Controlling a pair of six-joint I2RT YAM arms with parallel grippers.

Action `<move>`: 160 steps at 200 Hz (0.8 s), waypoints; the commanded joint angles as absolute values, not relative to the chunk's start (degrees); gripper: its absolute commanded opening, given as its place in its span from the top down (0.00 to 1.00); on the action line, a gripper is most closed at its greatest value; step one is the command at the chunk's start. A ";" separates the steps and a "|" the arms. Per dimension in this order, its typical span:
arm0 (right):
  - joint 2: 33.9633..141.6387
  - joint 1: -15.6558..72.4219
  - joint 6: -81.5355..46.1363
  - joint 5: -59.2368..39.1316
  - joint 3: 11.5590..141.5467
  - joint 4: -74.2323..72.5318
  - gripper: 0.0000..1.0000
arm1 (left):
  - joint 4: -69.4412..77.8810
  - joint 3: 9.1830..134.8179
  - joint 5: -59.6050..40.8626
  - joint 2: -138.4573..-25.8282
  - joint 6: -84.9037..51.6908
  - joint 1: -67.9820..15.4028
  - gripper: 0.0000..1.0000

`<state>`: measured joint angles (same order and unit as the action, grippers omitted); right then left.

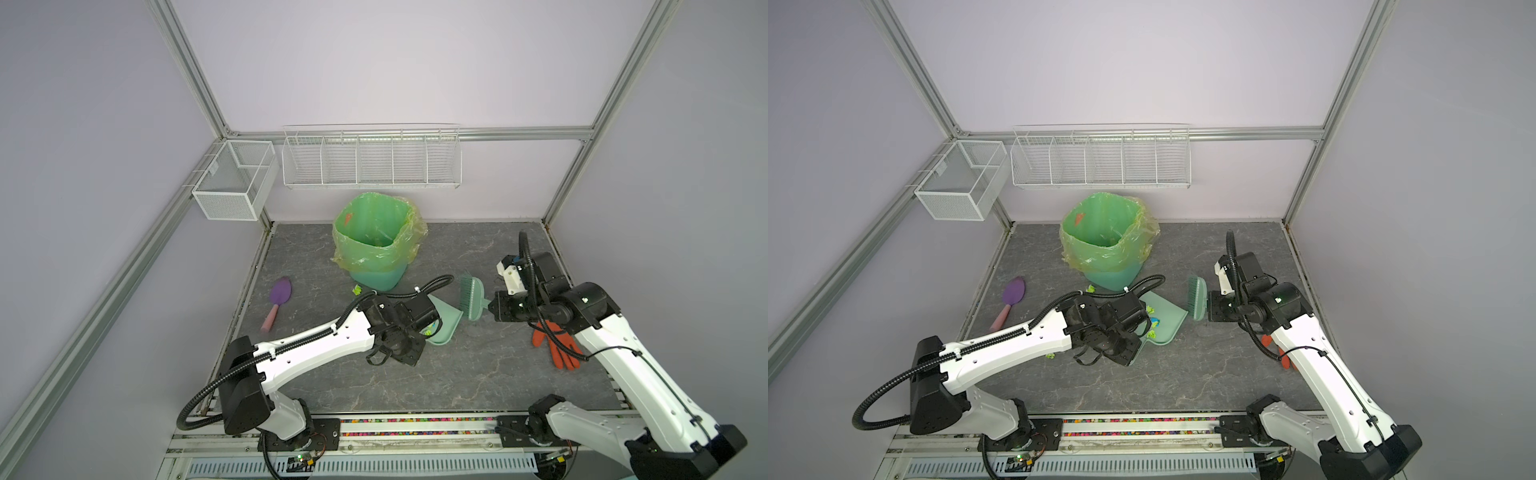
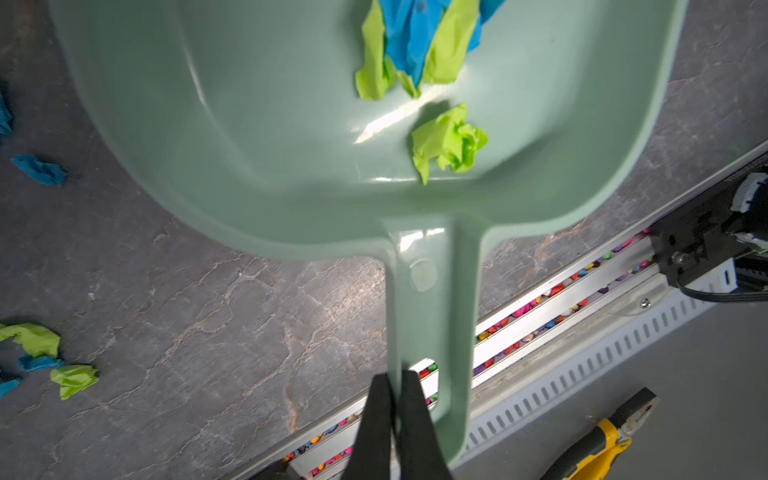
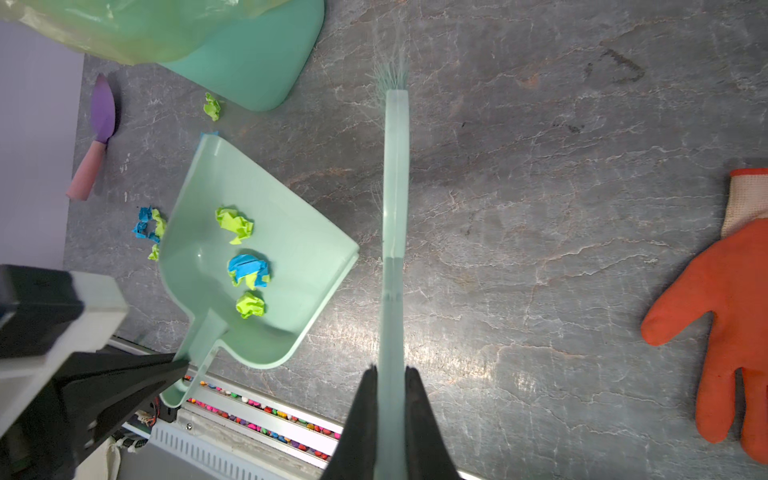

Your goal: Sweep away the paper scraps from the table

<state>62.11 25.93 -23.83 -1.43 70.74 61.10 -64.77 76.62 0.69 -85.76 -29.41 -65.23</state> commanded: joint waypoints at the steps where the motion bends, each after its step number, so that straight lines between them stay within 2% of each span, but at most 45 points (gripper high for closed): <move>1: 61.26 25.30 -24.79 -1.11 69.65 59.59 0.93 | -70.06 80.59 4.86 -84.55 -28.67 -64.72 1.00; 84: 60.64 25.01 -25.40 -3.59 65.95 56.98 0.93 | -76.65 88.88 9.55 -85.56 -26.33 -62.78 1.00; 160: 59.68 24.99 -25.13 -3.87 63.66 55.75 0.93 | -80.10 96.93 11.72 -86.61 -22.05 -56.99 1.00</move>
<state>60.77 25.21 -24.47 -3.05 65.06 57.60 -77.25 92.86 9.47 -85.76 -24.43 -58.26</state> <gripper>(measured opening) 0.115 0.048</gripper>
